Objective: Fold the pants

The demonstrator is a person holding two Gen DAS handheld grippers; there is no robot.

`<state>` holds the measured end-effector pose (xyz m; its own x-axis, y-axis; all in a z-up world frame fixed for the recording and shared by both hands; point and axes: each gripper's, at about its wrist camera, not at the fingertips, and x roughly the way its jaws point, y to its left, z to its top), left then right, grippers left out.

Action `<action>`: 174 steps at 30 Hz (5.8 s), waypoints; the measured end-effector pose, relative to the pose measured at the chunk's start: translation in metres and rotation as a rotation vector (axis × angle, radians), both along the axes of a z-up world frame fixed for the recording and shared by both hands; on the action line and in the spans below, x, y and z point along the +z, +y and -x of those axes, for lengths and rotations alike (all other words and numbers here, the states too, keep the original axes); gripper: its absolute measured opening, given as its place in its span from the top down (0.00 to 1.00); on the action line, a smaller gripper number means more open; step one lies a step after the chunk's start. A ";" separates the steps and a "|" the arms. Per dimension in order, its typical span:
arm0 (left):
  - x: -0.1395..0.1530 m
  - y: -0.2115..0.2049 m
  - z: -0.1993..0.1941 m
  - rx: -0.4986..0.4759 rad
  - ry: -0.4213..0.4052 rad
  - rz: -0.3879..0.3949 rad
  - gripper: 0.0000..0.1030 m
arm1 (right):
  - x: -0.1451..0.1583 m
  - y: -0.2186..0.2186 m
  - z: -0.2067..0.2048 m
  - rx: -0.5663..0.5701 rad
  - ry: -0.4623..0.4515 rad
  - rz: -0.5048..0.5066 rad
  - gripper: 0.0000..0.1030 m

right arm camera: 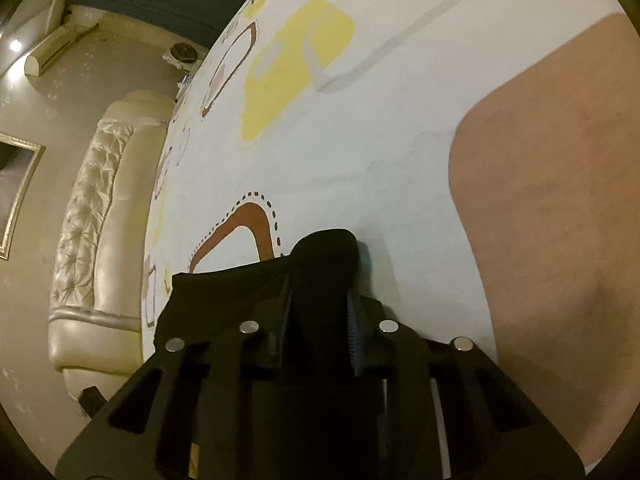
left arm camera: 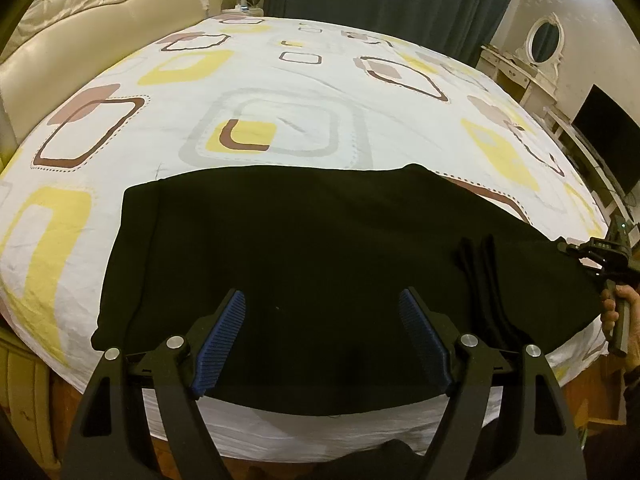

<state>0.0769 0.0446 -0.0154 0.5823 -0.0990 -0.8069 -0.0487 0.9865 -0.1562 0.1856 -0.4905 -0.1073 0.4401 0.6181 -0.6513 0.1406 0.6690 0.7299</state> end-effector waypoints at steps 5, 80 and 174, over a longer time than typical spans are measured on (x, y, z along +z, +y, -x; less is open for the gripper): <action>0.001 0.000 0.001 -0.002 -0.004 -0.007 0.24 | 0.009 -0.012 0.027 0.007 -0.021 -0.080 0.63; -0.045 0.176 -0.018 0.090 0.109 0.575 0.87 | 0.043 0.059 0.112 0.106 -0.136 0.041 0.20; -0.018 -0.328 -0.005 -0.401 0.000 -0.271 0.56 | 0.077 -0.019 0.117 -0.191 -0.189 0.066 0.15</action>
